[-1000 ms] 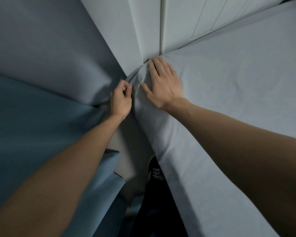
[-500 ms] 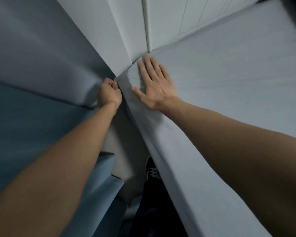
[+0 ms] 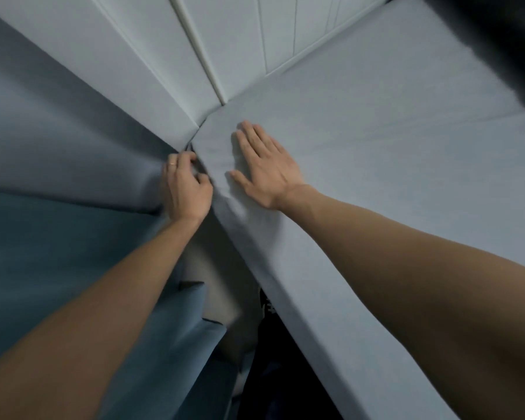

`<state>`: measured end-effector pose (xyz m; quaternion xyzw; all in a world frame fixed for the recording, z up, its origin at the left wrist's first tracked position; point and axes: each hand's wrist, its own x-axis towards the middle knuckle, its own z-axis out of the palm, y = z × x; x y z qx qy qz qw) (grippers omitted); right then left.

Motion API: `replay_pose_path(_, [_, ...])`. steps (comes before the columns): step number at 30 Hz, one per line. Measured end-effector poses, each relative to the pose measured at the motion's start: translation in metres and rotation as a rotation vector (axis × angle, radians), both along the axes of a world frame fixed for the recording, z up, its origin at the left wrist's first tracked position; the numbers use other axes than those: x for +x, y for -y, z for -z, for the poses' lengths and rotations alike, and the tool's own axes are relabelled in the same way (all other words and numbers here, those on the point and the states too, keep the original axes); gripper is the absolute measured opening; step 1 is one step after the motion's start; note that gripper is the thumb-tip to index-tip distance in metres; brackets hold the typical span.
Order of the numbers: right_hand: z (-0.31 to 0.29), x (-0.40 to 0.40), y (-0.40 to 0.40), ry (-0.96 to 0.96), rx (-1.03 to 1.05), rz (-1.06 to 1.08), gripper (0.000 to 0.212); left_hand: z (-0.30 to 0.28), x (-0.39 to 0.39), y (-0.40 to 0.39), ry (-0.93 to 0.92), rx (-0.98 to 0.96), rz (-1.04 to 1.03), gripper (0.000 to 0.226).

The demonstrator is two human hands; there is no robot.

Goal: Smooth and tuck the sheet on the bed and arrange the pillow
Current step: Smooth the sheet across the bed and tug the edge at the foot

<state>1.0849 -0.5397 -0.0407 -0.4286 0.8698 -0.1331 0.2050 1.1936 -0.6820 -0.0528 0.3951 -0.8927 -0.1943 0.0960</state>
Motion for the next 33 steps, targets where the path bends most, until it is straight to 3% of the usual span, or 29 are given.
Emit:
replay_pose_path(2, [-0.009,-0.008,-0.025,-0.028,-0.012,0.081,0.075,-0.021,-0.021,-0.023,-0.094,-0.082,0.219,0.031])
replay_pose_path(4, [-0.017,-0.020,-0.057,-0.046,0.009,0.160,0.073,-0.036,-0.056,-0.051,-0.075,-0.113,0.496,0.032])
replay_pose_path(8, [-0.032,-0.047,-0.143,-0.070,0.103,0.347,0.069,-0.047,-0.135,-0.120,0.300,0.072,0.840,0.068])
replay_pose_path(12, [-0.037,-0.064,-0.228,-0.062,0.170,0.484,0.073,-0.039,-0.185,-0.173,0.586,0.009,0.955,0.086])
replay_pose_path(16, [-0.032,-0.071,-0.286,-0.038,0.197,0.603,0.075,-0.022,-0.186,-0.190,0.780,-0.045,0.938,0.098])
replay_pose_path(18, [-0.026,-0.070,-0.306,-0.003,0.201,0.645,0.074,-0.020,-0.190,-0.196,0.754,-0.106,0.879,0.095])
replay_pose_path(22, [-0.021,-0.073,-0.332,0.052,0.184,0.716,0.074,-0.031,-0.229,-0.233,0.526,-0.263,0.827,0.070])
replay_pose_path(27, [-0.013,-0.103,-0.356,0.016,0.164,0.756,0.075,-0.023,-0.302,-0.305,0.395,-0.182,1.263,0.058])
replay_pose_path(33, [-0.001,-0.148,-0.347,-0.019,0.148,0.813,0.078,0.007,-0.360,-0.356,0.406,-0.368,1.577,0.057])
